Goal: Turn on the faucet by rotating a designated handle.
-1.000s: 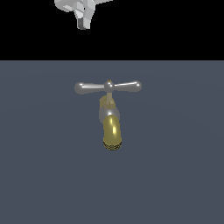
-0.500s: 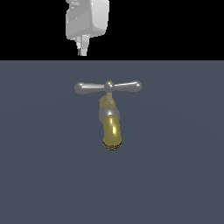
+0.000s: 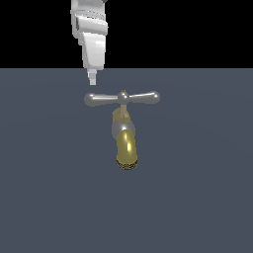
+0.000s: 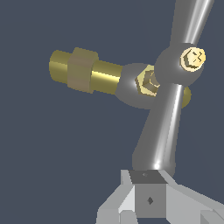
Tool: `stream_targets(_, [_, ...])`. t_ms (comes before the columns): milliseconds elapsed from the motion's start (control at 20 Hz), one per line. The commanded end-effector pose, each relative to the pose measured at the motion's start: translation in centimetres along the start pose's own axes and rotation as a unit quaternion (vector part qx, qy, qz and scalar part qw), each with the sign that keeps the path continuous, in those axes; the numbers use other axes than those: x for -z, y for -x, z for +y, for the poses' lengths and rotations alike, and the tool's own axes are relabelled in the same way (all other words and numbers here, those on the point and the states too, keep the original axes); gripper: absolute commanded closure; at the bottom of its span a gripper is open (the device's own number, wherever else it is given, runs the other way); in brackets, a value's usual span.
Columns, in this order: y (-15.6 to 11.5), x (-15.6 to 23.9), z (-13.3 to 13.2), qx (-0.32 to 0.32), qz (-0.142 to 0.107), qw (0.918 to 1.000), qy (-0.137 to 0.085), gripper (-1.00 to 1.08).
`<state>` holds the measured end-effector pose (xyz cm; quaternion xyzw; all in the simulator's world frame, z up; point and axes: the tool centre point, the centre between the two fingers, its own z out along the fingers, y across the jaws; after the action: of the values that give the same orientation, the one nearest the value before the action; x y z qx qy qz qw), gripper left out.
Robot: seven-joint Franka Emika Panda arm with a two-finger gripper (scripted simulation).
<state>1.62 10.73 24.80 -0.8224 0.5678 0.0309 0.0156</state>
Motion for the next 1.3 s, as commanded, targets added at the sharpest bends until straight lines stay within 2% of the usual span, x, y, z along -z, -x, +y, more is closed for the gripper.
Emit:
stream_targets(0, [0.0, -1.3, -0.9, -0.028, 0.008, 0.9996, -0.002, 1.08])
stream_targets(350, [0.0, -3.9, -2.5, -0.079, 0.026, 0.9965, -0.006, 1.08])
stream_targets(700, [-0.1, -4.9, -3.1, -0.098, 0.034, 0.9946, -0.008, 1.08])
stream_targets(950, [0.0, -4.9, -3.0, -0.098, 0.034, 0.9946, -0.008, 1.08])
stream_targets(1250, [0.4, -5.0, -1.5, -0.098, 0.034, 0.9946, -0.008, 1.08])
